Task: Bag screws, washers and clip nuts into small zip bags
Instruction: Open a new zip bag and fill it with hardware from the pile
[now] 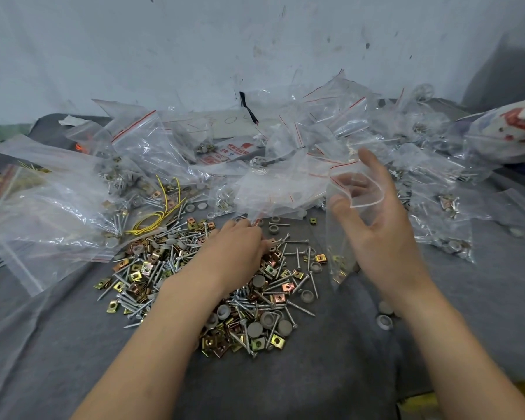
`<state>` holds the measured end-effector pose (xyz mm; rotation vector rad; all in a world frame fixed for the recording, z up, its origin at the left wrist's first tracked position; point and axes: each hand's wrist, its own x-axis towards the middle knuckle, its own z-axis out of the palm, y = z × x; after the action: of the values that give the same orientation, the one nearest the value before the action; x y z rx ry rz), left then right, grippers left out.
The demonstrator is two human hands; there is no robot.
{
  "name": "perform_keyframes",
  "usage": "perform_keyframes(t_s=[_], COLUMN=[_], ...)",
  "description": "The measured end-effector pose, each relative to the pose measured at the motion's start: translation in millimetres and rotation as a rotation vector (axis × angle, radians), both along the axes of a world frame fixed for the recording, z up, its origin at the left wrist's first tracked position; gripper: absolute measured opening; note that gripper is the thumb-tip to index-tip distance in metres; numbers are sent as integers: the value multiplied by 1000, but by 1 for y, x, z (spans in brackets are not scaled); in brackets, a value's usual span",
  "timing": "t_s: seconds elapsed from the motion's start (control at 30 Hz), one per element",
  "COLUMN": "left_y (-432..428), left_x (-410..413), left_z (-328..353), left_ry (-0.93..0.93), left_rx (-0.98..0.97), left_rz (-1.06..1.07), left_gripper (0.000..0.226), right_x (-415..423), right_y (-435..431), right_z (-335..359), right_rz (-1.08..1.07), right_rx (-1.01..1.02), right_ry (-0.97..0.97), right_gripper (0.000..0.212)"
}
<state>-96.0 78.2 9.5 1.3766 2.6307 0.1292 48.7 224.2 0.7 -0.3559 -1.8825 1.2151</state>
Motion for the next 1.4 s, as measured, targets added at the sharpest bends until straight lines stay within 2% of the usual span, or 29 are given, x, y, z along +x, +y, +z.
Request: perform_keyframes(t_s=[0.23,0.4,0.77,1.13,1.4], left_y=[-4,-3,-2,-16,-29], left_x=[-1,-1,-3,-14,-16], left_z=[6,6,-2,4,15], left_ry=[-55,-33,31,-119,-98], left_rx=[40,52,-55,87,95], left_rz=[-15,-18,-49,-69,-33], left_gripper=[23,27,30,18,24], right_x=[0,1,3,7,8], right_y=[-1,0,-2,-4,-2], right_z=[0,2,6,11,9], right_rz=[11,-10,-13,-14,-33], right_rx=[-17,-66,-97,-69,-36], right_ry=[33,40,38,18,-8], right_gripper=[71,65,65,67,62])
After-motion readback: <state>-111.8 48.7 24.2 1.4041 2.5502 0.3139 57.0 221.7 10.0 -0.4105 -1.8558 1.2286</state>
